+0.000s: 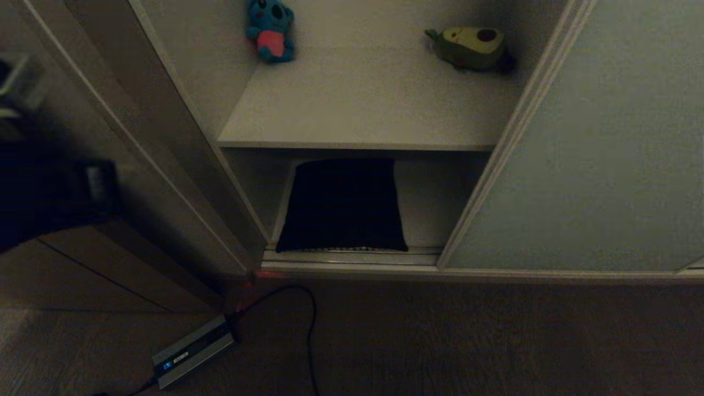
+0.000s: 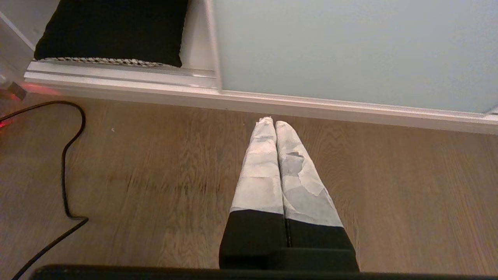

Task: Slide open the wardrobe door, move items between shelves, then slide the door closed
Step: Open the door

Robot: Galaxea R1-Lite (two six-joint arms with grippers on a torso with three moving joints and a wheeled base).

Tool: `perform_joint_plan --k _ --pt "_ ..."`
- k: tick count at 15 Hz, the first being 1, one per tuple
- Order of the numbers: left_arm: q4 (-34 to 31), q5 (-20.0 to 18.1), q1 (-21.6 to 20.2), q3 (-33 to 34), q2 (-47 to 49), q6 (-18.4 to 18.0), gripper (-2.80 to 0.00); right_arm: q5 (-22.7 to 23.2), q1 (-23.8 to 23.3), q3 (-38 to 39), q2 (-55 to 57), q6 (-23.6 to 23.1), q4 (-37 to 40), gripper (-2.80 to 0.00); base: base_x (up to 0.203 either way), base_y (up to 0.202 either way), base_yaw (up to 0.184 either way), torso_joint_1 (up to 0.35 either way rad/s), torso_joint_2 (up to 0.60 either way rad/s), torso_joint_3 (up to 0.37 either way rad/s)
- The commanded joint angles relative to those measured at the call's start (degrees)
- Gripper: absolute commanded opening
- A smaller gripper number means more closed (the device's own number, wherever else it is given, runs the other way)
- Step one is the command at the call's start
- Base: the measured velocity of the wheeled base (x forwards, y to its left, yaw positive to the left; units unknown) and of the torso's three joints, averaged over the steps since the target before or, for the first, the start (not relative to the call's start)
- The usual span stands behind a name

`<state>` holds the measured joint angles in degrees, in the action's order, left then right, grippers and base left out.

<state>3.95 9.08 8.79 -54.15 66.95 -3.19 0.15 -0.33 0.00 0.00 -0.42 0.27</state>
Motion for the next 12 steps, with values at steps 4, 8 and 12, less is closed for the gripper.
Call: perform_joint_plan --k 4,8,12 --pt "-5.41 -3.19 -10.01 21.35 -33.77 0.00 -2.80 0.02 -0.02 0.18 0.00 -0.02 0.00 -2.80 0.000 0.000 0.000 0.000 0.00 0.000" --pt "-8.29 -6.99 -15.23 38.06 -50.41 0.12 -2.80 0.02 -0.02 0.18 0.00 -0.02 0.00 -2.80 0.000 0.000 0.000 0.000 0.00 0.000" --pt "-2.59 -10.28 -15.65 46.96 -50.89 -0.62 -2.80 0.02 -0.02 0.18 0.00 -0.02 0.00 -2.80 0.000 0.000 0.000 0.000 0.00 0.000"
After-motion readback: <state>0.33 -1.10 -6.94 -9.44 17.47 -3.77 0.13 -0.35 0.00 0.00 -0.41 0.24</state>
